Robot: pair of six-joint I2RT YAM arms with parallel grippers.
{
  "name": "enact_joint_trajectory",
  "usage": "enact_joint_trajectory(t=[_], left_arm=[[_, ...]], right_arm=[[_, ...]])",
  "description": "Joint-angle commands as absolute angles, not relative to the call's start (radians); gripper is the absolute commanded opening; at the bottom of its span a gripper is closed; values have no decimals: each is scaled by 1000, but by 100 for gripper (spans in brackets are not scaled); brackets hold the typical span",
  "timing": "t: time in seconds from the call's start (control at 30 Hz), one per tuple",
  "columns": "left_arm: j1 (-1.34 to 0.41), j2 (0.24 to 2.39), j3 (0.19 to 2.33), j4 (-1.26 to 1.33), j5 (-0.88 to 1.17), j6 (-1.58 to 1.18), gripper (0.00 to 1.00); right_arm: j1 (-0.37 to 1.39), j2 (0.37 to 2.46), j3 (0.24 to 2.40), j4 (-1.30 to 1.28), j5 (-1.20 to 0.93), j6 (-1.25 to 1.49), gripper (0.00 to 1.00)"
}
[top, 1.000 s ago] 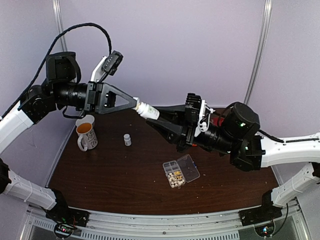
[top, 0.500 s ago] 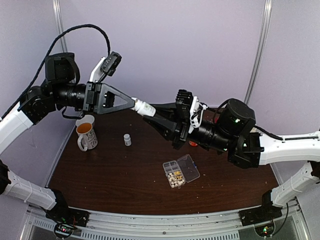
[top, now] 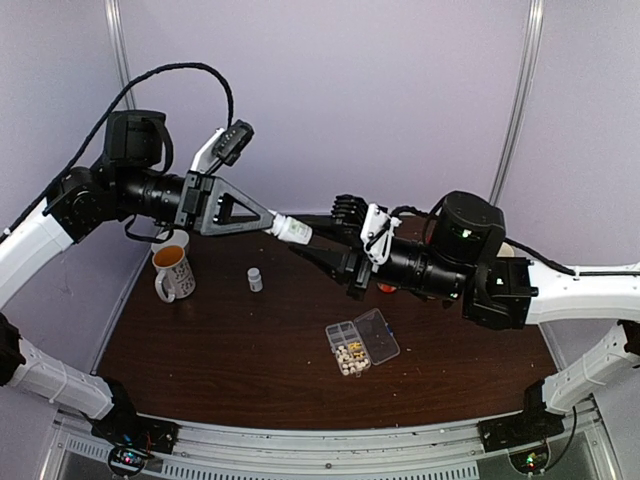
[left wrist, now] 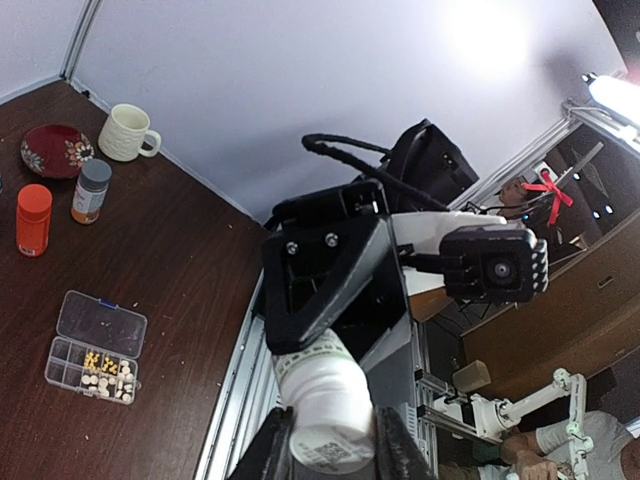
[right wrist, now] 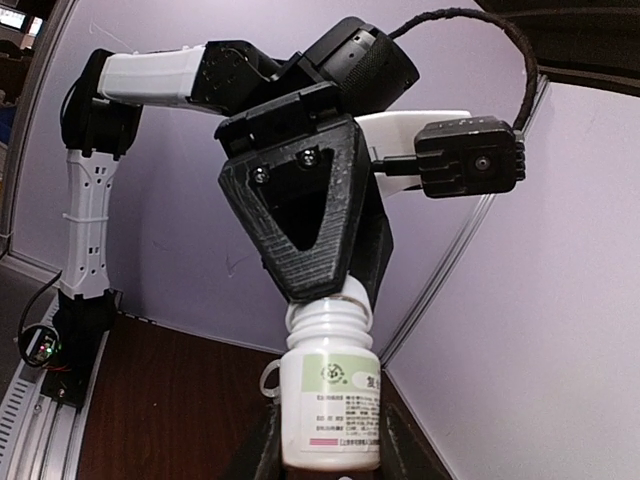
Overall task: Sort the pills into containers
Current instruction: Close the lid of the pill bottle.
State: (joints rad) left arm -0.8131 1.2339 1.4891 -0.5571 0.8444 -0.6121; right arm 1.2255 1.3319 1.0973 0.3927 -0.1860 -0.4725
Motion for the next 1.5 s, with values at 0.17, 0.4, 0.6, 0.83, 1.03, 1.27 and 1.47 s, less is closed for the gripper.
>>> enact_joint_trajectory(t=[0.17,0.4,0.6,0.83,1.03,1.27,1.47], left_arm=[[-831,1285,1520,-555,847,-629,13],[-831,1313,1543,-579,844,-661,14],[-830,1339,1561,-588,829,-674,17],[-811,1374,1585,-631,797,-689,17],[-800,1402,1624,-730,715,-651,17],[-801,1439,1657,-769,705,-630,20],[-798,1457,1663,-770,707,-632,21]], right_arm=[[1229,1369,1155,216,-111,-589,0],[1229,1382,1155,202,-77,-622,0],[1229,1385,1146,214,-38,-628,0],[1216,1384,1118,234,-11,-625,0],[1209,1383,1117,216,-5,-630,0],[1206,1397,1128,194,26,-646,0],[1207,1406,1130,206,43,-643,0]])
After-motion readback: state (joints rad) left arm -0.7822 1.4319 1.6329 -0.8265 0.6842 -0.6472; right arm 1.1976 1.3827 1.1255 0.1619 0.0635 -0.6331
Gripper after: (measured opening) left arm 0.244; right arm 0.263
